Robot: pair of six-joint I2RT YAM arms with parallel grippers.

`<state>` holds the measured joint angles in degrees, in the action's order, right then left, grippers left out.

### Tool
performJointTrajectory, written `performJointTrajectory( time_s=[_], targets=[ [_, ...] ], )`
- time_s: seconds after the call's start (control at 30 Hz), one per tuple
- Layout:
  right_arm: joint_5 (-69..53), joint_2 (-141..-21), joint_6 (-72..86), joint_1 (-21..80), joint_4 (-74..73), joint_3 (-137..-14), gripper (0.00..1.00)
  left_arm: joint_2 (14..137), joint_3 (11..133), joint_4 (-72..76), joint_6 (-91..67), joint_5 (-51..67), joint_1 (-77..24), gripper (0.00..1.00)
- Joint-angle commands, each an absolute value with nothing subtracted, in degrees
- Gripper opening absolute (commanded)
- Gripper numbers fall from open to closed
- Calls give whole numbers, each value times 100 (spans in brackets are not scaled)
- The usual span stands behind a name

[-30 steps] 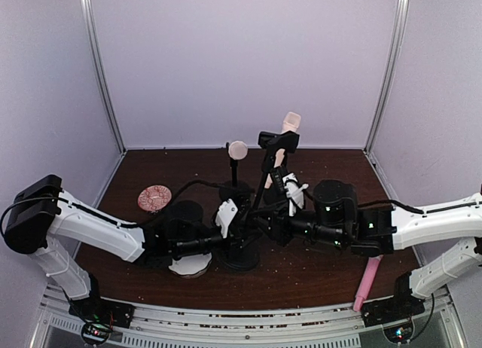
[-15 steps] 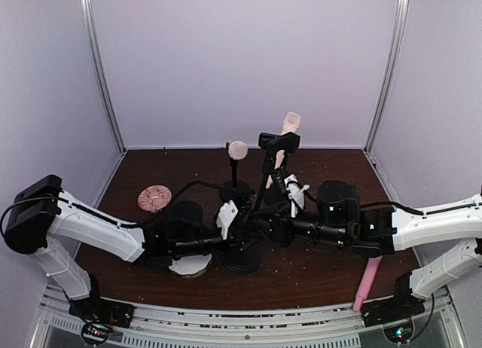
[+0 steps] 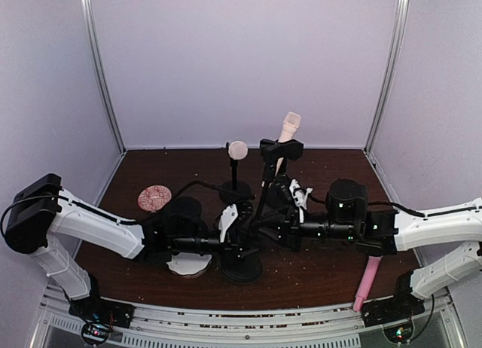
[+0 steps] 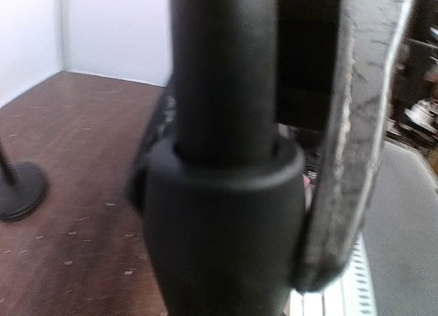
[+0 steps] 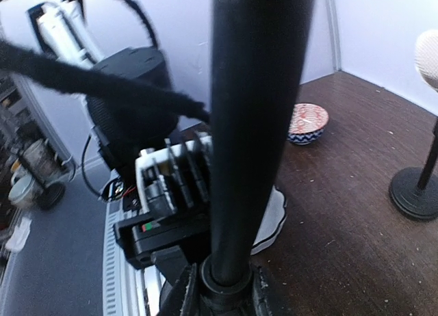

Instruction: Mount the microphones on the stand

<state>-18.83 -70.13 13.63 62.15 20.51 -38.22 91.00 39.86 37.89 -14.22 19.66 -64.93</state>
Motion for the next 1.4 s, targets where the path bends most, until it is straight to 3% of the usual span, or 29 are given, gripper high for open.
performJointTrajectory(
  time_s=[0.0,0.1,0.17,0.3,0.57,0.83,1.1,1.37],
  targets=[
    [-3800,-6974,96,6101,870,-3981,0,9158,4629,3980,-1304,4210,-6577,0],
    [-3461,-6891,54,6008,843,-3838,3,9154,4508,4209,-1354,4193,-6574,0],
    [-2763,-6830,225,5910,715,-3809,19,9121,4449,4289,-1348,4048,-6574,0],
    [-2087,-6719,525,5566,725,-3594,35,9080,4344,4637,-1408,3821,-6546,0],
    [-2129,-6330,542,5502,537,-3371,43,9202,4134,5066,-1742,3204,-6350,0],
    [-2100,-5737,765,5515,490,-3540,49,9245,4258,4562,-1780,2231,-6337,0],
    [-1504,-5246,519,5511,-325,-4338,52,9353,4331,4523,-1791,2250,-6337,0],
    [-2126,-5523,640,5512,593,-3841,56,9386,4294,5341,-2099,3187,-6337,0]
  ],
)
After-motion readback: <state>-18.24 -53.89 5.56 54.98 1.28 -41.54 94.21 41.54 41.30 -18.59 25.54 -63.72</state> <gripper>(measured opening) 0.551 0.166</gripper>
